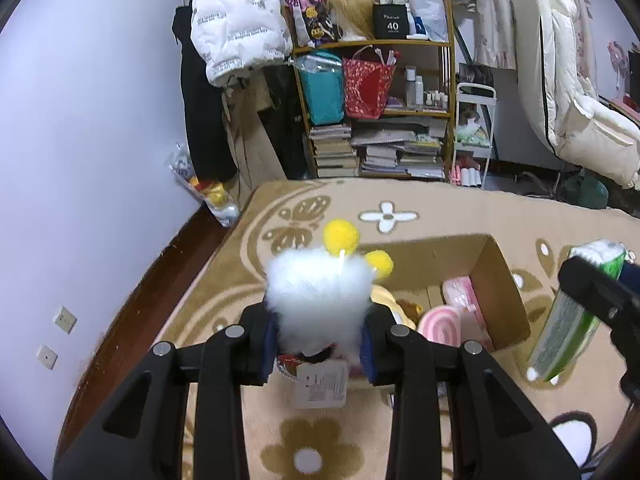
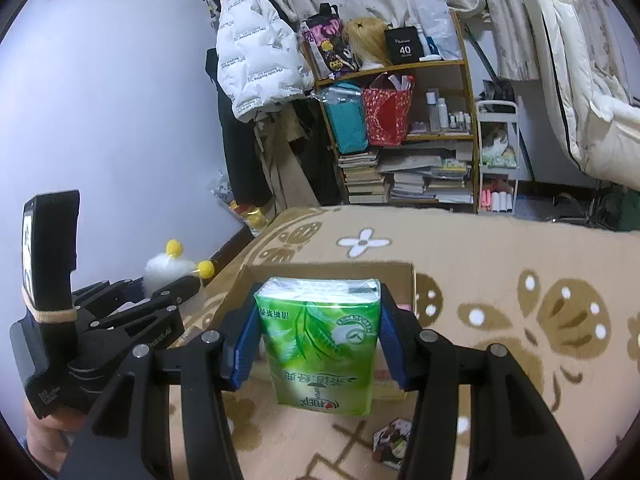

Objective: Organize soft objects
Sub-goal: 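Lift the white fluffy toy with the left tool while the right tool carries the tissue packet over the box, then lower both tools into the box and open them to drop the fluffy toy and tissue packet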

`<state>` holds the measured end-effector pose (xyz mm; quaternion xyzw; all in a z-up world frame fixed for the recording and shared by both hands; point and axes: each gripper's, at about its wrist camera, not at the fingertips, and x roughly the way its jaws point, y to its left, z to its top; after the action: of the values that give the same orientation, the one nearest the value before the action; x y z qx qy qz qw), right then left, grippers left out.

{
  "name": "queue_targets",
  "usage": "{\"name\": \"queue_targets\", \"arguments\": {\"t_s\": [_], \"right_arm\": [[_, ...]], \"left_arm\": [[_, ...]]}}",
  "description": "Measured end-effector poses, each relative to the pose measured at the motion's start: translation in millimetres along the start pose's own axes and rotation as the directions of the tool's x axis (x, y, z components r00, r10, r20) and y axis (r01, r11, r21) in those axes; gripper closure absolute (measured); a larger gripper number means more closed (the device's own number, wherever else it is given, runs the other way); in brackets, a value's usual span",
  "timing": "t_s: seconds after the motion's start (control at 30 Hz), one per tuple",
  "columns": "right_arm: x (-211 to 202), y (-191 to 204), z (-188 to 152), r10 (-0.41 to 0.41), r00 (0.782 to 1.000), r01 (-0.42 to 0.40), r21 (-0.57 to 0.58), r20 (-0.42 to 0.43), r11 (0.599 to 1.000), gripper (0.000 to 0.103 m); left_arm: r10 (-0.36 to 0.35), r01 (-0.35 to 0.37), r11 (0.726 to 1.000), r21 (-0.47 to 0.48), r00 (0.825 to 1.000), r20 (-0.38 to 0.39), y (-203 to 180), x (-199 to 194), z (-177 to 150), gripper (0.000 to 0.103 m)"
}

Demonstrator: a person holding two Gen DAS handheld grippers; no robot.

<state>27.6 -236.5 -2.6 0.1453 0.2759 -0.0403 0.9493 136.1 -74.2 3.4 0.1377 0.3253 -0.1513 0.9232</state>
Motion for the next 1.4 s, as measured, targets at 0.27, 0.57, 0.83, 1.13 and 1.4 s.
{"name": "queue_targets", "arguments": {"t_s": [0.27,0.57,0.83,1.13,1.4], "right_arm": [[13,-8,18,-0.015,1.0,0.015,-0.004,0.019,1.0,0.047],[42,-13,19,-0.007,1.0,0.007,-0.022,0.025,1.0,0.047],[65,-20,1,-0.014,1.0,0.014,-0.022,-0.014,1.0,0.047],[85,-26,-12,-0.031,0.998,0.029,-0.021,-0.058,0.999,0.046],[95,-30,-17,-0.042,0.996,0.041,-0.011,-0.082,0.999,0.046]], "left_arm": [[-0.003,0.004,1.0,-0.014,0.998,0.059,2,10,12,0.072],[-0.016,0.021,0.999,-0.033,0.993,0.12,-8,25,9,0.071],[-0.027,0.029,0.999,-0.028,0.998,0.049,-19,61,-7,0.071],[-0.036,0.036,0.999,-0.034,0.999,-0.009,-21,78,-16,0.071],[-0.019,0.017,0.999,-0.034,0.998,-0.058,-18,90,-24,0.071]]}}
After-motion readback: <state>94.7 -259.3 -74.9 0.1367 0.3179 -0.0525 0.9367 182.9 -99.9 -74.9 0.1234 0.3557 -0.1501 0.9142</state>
